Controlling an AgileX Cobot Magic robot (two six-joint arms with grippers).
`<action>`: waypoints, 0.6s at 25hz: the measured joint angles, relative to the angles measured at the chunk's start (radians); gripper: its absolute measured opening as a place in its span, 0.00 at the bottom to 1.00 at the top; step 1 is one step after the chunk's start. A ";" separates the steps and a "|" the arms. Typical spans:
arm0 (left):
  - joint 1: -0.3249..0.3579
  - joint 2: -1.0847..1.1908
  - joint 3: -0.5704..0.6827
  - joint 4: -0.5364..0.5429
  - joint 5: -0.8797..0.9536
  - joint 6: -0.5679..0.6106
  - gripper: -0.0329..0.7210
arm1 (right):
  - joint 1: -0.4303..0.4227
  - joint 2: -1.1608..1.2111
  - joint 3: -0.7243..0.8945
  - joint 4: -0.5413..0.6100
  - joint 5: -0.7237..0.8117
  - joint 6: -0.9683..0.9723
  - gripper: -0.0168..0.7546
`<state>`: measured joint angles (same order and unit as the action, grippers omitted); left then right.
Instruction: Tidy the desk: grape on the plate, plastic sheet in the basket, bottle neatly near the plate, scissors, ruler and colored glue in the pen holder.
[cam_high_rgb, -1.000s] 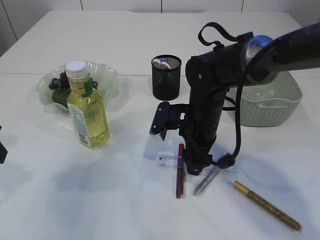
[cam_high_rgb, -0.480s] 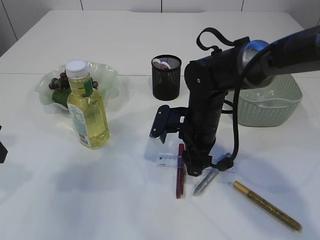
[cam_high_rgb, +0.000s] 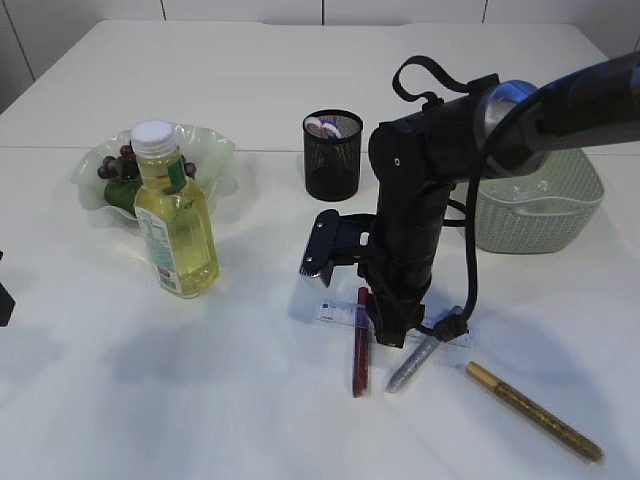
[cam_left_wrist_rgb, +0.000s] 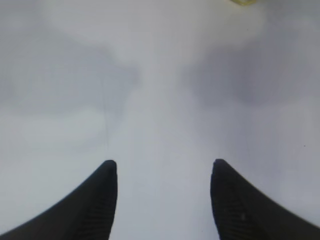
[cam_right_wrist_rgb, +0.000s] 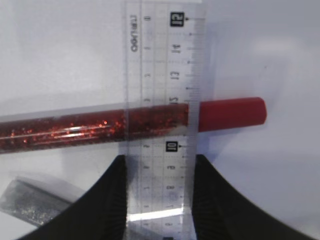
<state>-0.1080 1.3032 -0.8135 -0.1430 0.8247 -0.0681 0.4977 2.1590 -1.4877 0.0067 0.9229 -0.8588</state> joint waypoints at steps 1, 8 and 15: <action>0.000 0.000 0.000 0.000 0.000 0.000 0.62 | 0.000 0.000 0.000 0.000 0.000 0.000 0.41; 0.000 0.000 0.000 0.000 0.000 0.000 0.62 | 0.000 0.000 0.000 0.009 0.002 0.000 0.41; 0.000 0.000 0.000 0.000 0.000 0.000 0.62 | -0.016 -0.038 0.000 0.082 0.004 0.000 0.41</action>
<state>-0.1080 1.3032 -0.8135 -0.1430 0.8247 -0.0681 0.4817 2.1209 -1.4877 0.0888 0.9269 -0.8588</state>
